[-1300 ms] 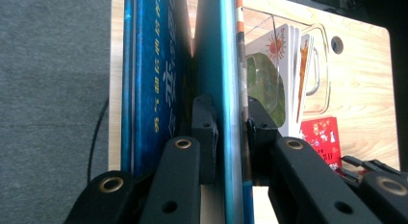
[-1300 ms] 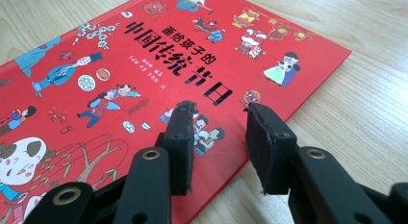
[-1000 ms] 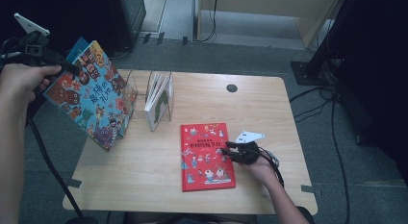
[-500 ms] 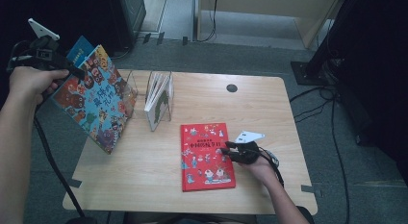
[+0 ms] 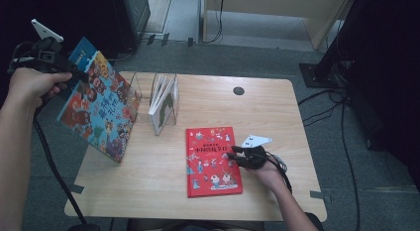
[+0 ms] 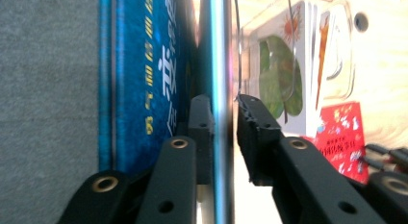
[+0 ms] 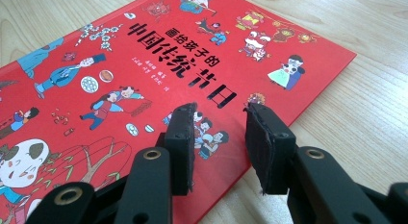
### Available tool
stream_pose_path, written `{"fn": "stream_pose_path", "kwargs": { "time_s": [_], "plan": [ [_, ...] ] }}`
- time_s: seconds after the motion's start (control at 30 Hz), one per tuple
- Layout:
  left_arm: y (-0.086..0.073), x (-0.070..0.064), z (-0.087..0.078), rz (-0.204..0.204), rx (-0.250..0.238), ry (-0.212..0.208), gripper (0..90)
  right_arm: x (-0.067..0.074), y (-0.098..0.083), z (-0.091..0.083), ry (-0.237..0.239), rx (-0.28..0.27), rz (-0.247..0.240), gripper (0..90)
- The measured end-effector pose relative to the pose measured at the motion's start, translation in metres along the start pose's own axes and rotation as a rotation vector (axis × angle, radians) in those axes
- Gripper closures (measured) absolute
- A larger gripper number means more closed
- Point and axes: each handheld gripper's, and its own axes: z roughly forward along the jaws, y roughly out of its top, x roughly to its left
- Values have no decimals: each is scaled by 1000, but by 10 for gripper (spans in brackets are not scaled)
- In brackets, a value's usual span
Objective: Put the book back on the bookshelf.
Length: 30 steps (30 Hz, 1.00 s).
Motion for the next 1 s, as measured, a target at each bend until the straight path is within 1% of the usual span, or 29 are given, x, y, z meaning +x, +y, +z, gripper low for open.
{"fn": "stream_pose_path", "kwargs": {
  "time_s": [0.03,0.1,0.2,0.3,0.4,0.5,0.63,0.73,0.8,0.87,0.9,0.97,1.0],
  "plan": [
    [0,0,0,-2,8,-1,756,0,0,0,0,0,-2,638],
    [-1,0,1,7,0,8,753,0,0,0,1,1,-1,638],
    [-1,0,0,10,-4,3,746,0,0,0,1,1,-2,638],
    [-2,-1,0,18,0,-2,715,0,0,0,1,-1,-2,638],
    [-2,-2,1,28,2,7,683,0,0,0,0,0,-2,638],
    [-2,-2,0,35,5,-4,663,0,0,0,1,0,-2,637],
    [-4,-3,-1,47,12,22,625,1,0,0,2,0,-2,636],
    [-5,-5,-1,66,13,33,608,1,0,0,4,1,-1,636],
    [-5,-7,1,75,14,55,606,1,0,0,3,1,-2,636],
    [-5,-8,2,79,25,64,615,1,0,0,4,1,-3,637],
    [-5,-9,2,83,27,66,621,1,0,0,3,2,-3,636],
    [-5,-10,2,75,28,58,641,1,0,0,4,2,-2,637],
    [-5,-10,2,73,25,60,673,1,0,0,3,1,-3,637]
  ]
}}
